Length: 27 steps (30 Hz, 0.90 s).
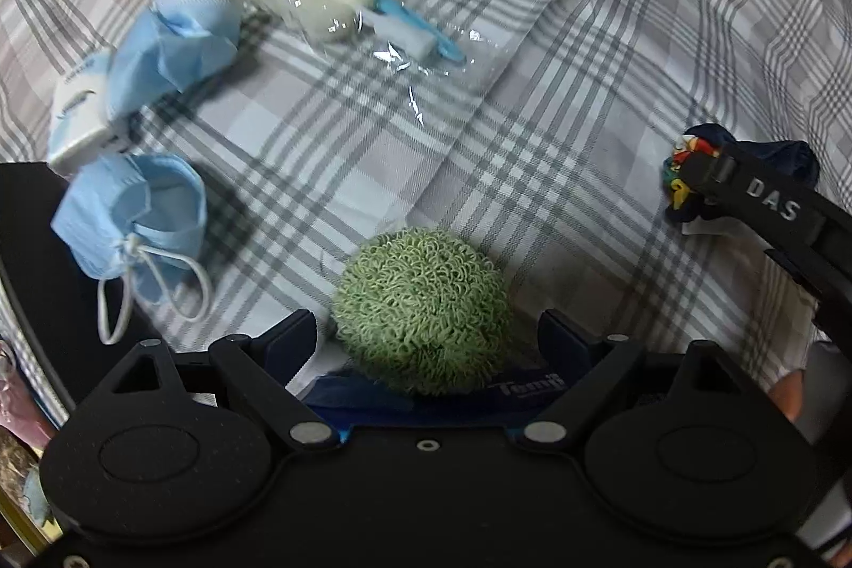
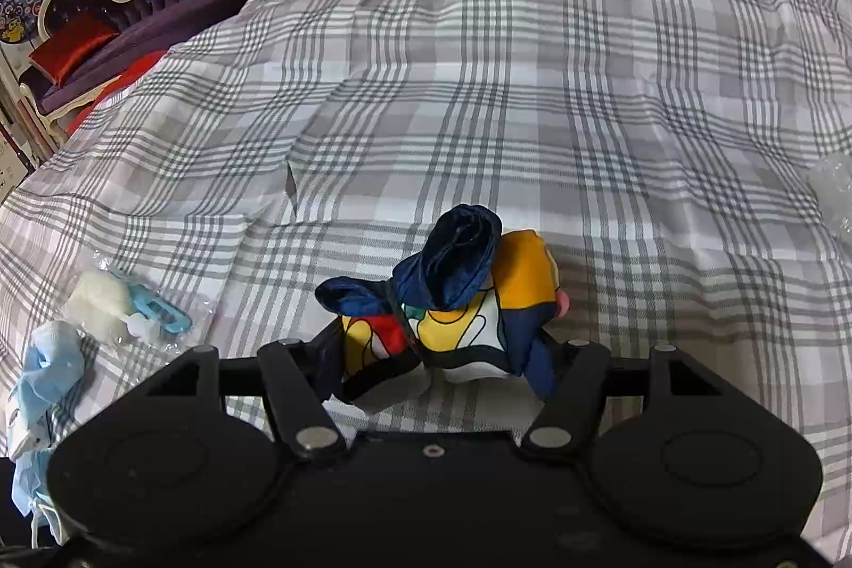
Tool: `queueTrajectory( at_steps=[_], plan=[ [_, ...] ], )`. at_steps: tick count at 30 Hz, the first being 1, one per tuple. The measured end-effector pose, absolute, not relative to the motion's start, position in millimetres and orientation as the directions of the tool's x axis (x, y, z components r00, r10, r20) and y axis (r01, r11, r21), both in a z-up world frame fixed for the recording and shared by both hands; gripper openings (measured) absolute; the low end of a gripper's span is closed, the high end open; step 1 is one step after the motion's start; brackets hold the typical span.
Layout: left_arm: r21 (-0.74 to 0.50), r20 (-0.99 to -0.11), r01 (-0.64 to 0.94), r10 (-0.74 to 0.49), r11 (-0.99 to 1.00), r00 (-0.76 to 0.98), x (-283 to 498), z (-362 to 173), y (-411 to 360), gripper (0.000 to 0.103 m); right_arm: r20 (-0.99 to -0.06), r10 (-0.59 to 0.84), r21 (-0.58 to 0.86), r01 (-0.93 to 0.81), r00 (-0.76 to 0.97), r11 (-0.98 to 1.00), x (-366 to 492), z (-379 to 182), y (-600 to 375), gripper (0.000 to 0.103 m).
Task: Organize soft objects
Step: 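Grasp the green knit scrubber with the left tool while the right tool grasps the colourful sock bundle, then carry the green scrubber and sock bundle in both tools to the gold tray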
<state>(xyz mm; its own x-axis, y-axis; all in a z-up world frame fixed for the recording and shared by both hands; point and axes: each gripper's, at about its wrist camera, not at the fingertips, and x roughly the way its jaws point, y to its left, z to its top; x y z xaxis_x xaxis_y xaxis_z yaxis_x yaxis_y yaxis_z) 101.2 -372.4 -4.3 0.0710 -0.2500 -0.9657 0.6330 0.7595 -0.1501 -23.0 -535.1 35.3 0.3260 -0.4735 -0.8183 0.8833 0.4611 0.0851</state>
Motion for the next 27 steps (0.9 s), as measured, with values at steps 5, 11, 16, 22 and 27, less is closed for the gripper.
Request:
queueTrajectory(
  at_steps=[5, 11, 16, 22, 27],
  plan=[
    [-0.138, -0.972, 0.640, -0.228, 0.756, 0.060, 104.8, -15.8, -375.1, 0.085, -0.825, -0.463, 0.089, 0.885, 0.322, 0.457, -22.7, 31.2, -538.1, 0.064],
    [-0.127, -0.965, 0.657, -0.247, 0.743, 0.093, 103.1, -16.5, -374.9, 0.066, -0.829, -0.464, 0.082, 0.889, 0.311, 0.451, -22.6, 28.4, -538.7, 0.064],
    [-0.114, -0.956, 0.664, -0.264, 0.738, 0.128, 105.6, -11.3, -377.1, 0.055, -0.827, -0.461, 0.089, 0.884, 0.322, 0.459, -22.6, 29.3, -538.2, 0.064],
    [-0.107, -0.949, 0.684, -0.280, 0.721, 0.147, 101.2, 6.0, -386.4, 0.054, -0.823, -0.434, 0.149, 0.878, 0.365, 0.455, -40.2, 38.1, -544.7, 0.064],
    [-0.104, -0.935, 0.719, -0.314, 0.687, 0.165, 87.0, 28.2, -393.6, 0.055, -0.838, -0.395, 0.181, 0.875, 0.376, 0.449, -75.4, 43.6, -547.1, 0.064]
  ],
)
